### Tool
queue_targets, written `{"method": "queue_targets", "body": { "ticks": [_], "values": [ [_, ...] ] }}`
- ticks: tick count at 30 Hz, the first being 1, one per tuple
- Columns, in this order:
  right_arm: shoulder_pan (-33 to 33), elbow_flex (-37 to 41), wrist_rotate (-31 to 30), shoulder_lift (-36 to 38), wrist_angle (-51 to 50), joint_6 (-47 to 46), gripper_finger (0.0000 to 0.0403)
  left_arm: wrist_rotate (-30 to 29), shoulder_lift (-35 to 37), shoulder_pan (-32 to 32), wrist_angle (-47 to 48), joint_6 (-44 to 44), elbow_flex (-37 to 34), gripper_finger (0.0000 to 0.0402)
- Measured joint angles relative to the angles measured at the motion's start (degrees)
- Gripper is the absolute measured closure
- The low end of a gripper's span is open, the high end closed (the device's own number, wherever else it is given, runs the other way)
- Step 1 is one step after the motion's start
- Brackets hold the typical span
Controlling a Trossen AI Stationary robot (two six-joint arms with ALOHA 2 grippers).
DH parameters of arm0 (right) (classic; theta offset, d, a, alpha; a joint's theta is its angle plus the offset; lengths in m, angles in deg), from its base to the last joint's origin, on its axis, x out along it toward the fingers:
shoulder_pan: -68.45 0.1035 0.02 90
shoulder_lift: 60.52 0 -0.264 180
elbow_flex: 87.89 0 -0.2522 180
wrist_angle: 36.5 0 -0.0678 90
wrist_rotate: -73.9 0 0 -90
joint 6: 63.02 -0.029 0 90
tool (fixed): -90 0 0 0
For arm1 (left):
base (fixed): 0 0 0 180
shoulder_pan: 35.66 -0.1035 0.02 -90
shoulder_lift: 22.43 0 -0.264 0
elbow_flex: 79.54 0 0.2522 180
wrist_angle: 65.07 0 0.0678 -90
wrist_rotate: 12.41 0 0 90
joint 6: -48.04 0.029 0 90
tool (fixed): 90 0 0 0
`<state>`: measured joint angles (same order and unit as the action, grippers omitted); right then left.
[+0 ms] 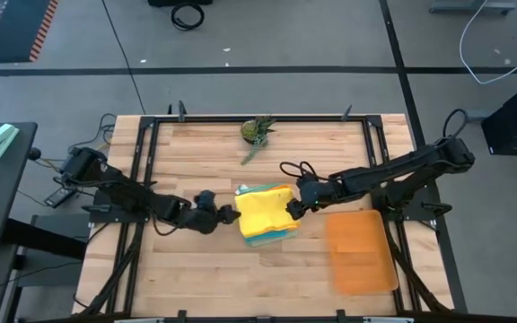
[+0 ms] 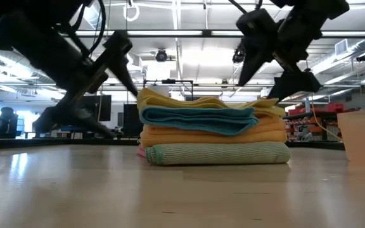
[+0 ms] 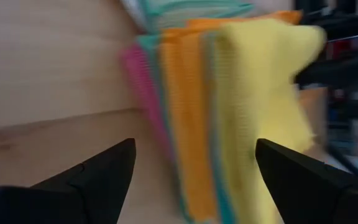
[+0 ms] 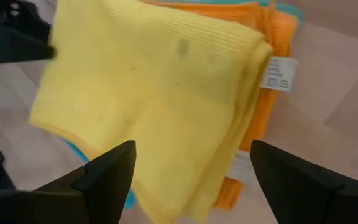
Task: Fold microfiber towels
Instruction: Put the stack of microfiber towels in the bin
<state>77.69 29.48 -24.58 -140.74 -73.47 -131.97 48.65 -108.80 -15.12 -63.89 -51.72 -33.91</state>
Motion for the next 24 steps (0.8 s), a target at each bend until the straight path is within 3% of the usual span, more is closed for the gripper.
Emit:
{"method": "queue_targets", "body": {
  "ticks": [14, 24],
  "values": [
    [-2.1, 0.1, 1.9, -4.3, 3.1, 3.0, 0.0078, -0.2, -14.8, 0.9, -8.2, 1.1, 6.4, 0.0061],
    [-2.6, 0.0, 4.1, -13.5, 6.5, 3.4, 0.0078, 0.4, -18.7, 0.8, -9.0, 0.1, 8.2, 0.0061]
  ]
}}
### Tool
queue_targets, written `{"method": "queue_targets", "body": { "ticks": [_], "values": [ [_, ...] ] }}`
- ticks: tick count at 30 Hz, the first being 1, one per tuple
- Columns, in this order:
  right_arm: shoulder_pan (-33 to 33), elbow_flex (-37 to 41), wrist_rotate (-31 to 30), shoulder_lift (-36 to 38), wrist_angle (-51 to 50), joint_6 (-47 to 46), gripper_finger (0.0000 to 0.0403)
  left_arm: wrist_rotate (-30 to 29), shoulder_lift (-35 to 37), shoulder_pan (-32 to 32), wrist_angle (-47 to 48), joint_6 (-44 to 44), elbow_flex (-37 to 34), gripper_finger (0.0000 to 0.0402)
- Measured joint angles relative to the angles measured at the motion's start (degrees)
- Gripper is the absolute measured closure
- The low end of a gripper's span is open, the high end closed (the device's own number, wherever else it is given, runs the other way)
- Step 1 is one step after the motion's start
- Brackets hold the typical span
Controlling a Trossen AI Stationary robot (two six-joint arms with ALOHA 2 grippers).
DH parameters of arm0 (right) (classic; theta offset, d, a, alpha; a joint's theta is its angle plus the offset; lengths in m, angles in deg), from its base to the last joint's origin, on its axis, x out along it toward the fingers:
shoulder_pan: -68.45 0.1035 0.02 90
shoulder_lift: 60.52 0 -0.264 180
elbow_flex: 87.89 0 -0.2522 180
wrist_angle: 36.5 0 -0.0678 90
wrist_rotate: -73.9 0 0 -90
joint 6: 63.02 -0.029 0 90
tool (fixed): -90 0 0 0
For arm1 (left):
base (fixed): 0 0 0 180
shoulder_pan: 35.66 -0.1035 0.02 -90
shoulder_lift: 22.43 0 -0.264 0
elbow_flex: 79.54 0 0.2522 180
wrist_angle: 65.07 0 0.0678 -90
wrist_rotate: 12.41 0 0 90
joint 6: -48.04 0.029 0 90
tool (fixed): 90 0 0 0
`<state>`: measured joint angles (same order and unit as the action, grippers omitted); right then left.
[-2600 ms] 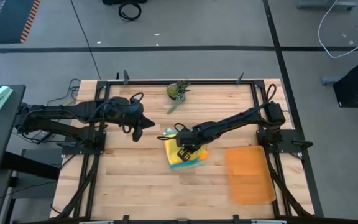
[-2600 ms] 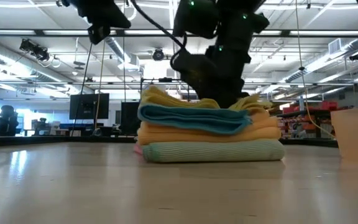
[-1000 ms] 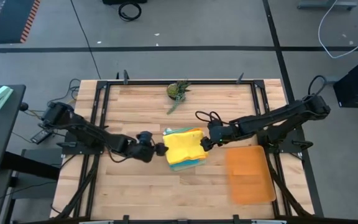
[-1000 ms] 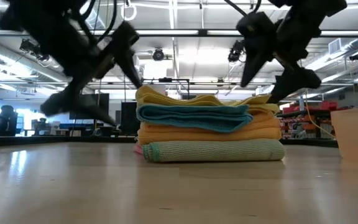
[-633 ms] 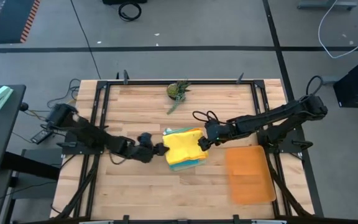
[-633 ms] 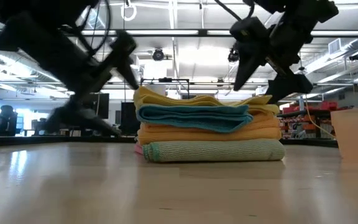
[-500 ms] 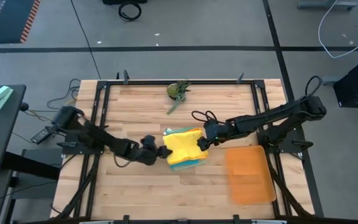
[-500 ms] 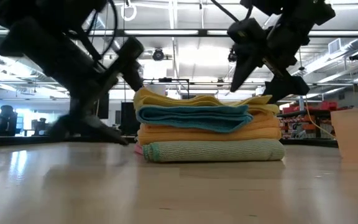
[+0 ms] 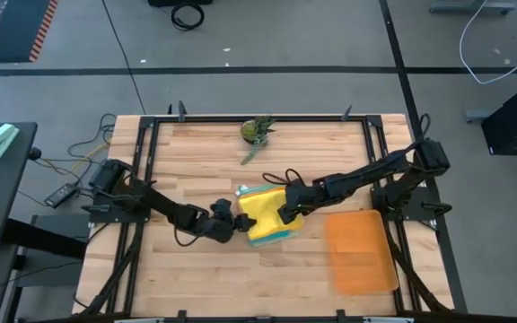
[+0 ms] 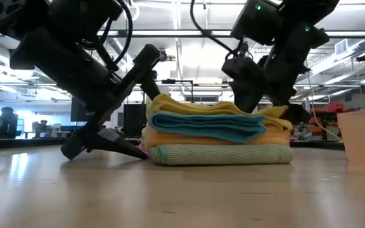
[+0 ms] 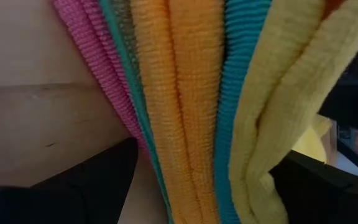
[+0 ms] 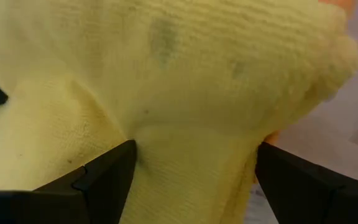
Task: Fold microfiber towels
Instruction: Put the stack of microfiber towels in the bin
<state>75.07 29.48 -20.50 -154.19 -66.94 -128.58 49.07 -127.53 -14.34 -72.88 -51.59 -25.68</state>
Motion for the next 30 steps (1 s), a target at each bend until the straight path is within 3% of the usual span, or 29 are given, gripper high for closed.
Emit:
{"method": "queue_targets", "body": {
  "ticks": [13, 19, 26, 30],
  "values": [
    [0.2, -0.3, -3.9, 2.5, -6.2, 3.1, 0.0078, 1.8, -0.5, -1.1, 1.3, -1.1, 0.2, 0.0061],
    [-0.6, -0.3, -1.4, -2.6, 0.2, 6.2, 0.0078, 2.4, -0.5, -1.6, 1.1, 0.3, 0.1, 0.0069],
    [-0.2, -0.3, 0.0, -7.6, 12.3, 4.5, 0.0078, 3.4, -0.5, -2.4, 1.5, 4.3, 0.1, 0.0116],
    [0.3, -0.3, -1.0, -7.5, 13.2, 4.5, 0.0104, 3.5, -0.5, -2.2, 2.1, 4.4, 0.2, 0.0178]
  ]
}}
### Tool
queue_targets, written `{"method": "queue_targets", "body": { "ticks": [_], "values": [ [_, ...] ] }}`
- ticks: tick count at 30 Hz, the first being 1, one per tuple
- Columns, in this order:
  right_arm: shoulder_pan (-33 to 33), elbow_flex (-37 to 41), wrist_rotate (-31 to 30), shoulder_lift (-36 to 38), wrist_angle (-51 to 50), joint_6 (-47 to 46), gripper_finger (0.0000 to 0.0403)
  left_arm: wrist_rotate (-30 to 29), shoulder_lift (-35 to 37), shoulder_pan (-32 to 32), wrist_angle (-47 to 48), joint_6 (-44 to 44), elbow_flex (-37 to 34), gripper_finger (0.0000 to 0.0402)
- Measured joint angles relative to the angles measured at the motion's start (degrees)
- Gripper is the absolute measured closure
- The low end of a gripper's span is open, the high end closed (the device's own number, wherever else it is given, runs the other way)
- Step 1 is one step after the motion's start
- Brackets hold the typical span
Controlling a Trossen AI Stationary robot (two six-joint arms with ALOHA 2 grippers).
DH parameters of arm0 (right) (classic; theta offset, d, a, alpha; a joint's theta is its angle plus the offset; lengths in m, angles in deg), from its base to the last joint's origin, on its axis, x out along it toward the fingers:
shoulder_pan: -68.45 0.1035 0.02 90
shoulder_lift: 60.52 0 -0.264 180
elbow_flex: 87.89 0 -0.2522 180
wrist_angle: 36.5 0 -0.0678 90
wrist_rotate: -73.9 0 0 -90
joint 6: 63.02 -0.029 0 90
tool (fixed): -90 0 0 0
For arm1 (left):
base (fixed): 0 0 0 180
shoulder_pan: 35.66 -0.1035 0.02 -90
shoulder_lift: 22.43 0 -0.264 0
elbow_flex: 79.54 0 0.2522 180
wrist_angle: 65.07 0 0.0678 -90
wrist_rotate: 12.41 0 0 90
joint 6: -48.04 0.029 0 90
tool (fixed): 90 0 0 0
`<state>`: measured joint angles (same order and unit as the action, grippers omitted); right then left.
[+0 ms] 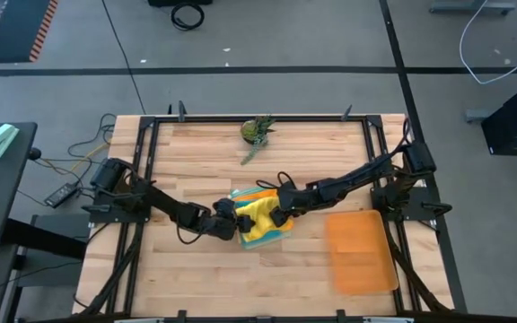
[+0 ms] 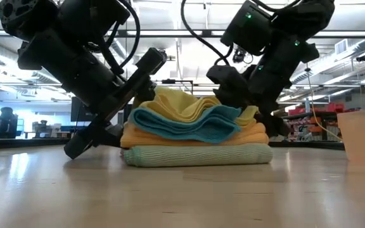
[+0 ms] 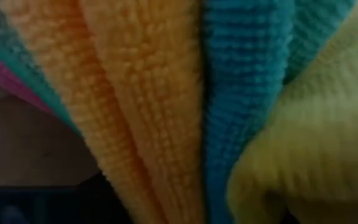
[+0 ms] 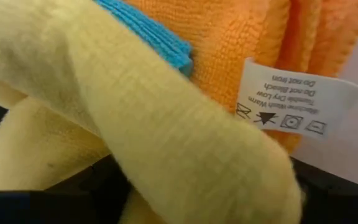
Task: Fold microfiber towels
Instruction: Put the stack of microfiber towels in the bin
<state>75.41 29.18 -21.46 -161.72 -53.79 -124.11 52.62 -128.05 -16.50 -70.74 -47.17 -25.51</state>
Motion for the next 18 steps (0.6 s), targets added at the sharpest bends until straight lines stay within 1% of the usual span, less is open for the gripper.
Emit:
{"method": "queue_targets", "body": {
  "ticks": [3, 5, 7, 10, 11, 14, 17, 18],
  "values": [
    [0.3, 0.0, 0.5, -0.4, 2.1, -0.4, 0.0156, -1.3, 0.0, 0.5, -0.1, 1.1, 0.0, 0.0242],
    [0.9, 0.1, 1.1, -0.5, 3.5, -0.5, 0.0203, -1.5, -0.1, 0.7, -0.8, 3.6, -0.1, 0.0286],
    [1.4, 0.1, 1.0, -0.5, 4.5, -0.4, 0.026, -1.5, -0.2, 0.7, -3.2, 6.6, -0.3, 0.0323],
    [2.3, 0.2, 0.7, 0.7, 4.6, 0.0, 0.0345, -1.5, -0.4, 0.7, -8.8, 12.0, -0.5, 0.0329],
    [2.8, 0.2, 0.6, 1.5, 4.1, -0.3, 0.0357, -1.1, -0.3, 0.7, -10.7, 13.3, -0.5, 0.0329],
    [4.3, 0.2, 0.6, 4.9, 2.1, -2.6, 0.0358, 2.1, -0.2, 0.3, -15.2, 15.4, -0.6, 0.0329],
    [6.5, 0.2, 0.3, 10.0, -2.8, -7.1, 0.0358, 7.4, -0.2, -0.8, -21.6, 17.4, -0.4, 0.0329],
    [7.6, 0.2, 0.1, 11.9, -5.1, -8.7, 0.0358, 9.5, -0.2, -1.2, -22.4, 18.0, 0.3, 0.0329]
  ]
}}
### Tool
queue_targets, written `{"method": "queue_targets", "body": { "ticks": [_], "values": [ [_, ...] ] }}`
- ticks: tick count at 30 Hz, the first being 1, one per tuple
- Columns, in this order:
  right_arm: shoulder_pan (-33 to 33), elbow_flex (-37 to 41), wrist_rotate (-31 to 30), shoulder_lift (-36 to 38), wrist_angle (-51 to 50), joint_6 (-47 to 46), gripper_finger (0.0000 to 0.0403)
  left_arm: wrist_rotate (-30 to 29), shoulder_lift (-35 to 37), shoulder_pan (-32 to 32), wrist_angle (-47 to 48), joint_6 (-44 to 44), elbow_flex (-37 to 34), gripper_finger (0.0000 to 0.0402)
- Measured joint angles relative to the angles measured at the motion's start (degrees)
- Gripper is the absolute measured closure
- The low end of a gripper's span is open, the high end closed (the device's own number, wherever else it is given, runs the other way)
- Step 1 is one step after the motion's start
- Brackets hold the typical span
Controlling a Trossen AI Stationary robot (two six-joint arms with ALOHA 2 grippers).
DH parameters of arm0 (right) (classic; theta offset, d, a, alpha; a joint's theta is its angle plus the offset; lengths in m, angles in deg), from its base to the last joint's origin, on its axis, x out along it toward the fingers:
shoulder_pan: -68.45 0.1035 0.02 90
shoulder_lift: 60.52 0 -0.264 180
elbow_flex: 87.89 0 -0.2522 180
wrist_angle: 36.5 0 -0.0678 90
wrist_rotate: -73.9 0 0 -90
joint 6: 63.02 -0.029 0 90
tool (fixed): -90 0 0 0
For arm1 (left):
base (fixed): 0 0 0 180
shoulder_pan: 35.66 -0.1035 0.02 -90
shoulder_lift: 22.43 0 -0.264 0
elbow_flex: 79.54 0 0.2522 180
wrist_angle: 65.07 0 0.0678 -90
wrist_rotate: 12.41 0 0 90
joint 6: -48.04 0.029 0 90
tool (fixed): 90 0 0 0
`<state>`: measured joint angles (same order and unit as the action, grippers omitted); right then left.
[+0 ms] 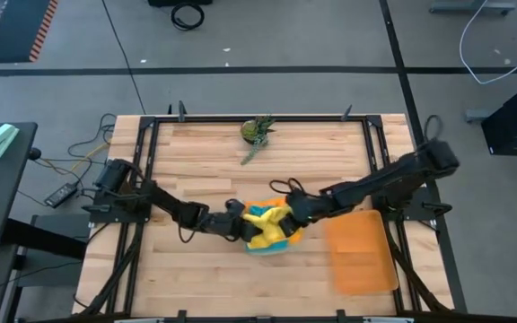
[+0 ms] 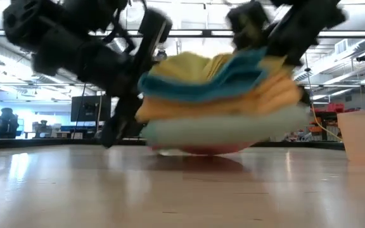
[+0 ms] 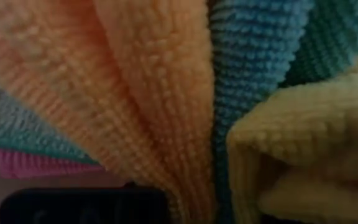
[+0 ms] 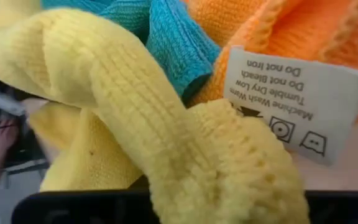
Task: Fold microfiber towels
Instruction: Put the stack of microfiber towels in the bin
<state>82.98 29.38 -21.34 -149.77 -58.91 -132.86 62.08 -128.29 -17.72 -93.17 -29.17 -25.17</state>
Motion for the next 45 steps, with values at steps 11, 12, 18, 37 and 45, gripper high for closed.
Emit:
{"method": "queue_targets", "body": {
  "ticks": [11, 12, 18, 37, 45],
  "values": [
    [15.2, -0.2, -4.5, 17.8, -20.1, -21.9, 0.0358, 17.7, -2.5, -4.5, 22.5, 23.2, 27.5, 0.0329],
    [16.7, -0.2, -4.4, 18.8, -22.4, -23.9, 0.0358, 18.7, -4.0, -4.8, 23.9, 24.1, 30.9, 0.0329],
    [25.5, -0.2, -1.4, 24.8, -34.8, -36.7, 0.0358, 26.1, -16.6, -5.4, 28.6, 26.1, 50.3, 0.0329],
    [42.2, -0.3, 5.2, 28.1, -55.4, -53.4, 0.0358, 27.1, -44.5, -6.2, 39.4, 21.9, 93.4, 0.0329],
    [42.2, -0.3, 6.0, 26.9, -61.1, -49.7, 0.0358, 24.0, -47.9, -6.3, 37.7, 17.9, 93.6, 0.0329]
  ]
}}
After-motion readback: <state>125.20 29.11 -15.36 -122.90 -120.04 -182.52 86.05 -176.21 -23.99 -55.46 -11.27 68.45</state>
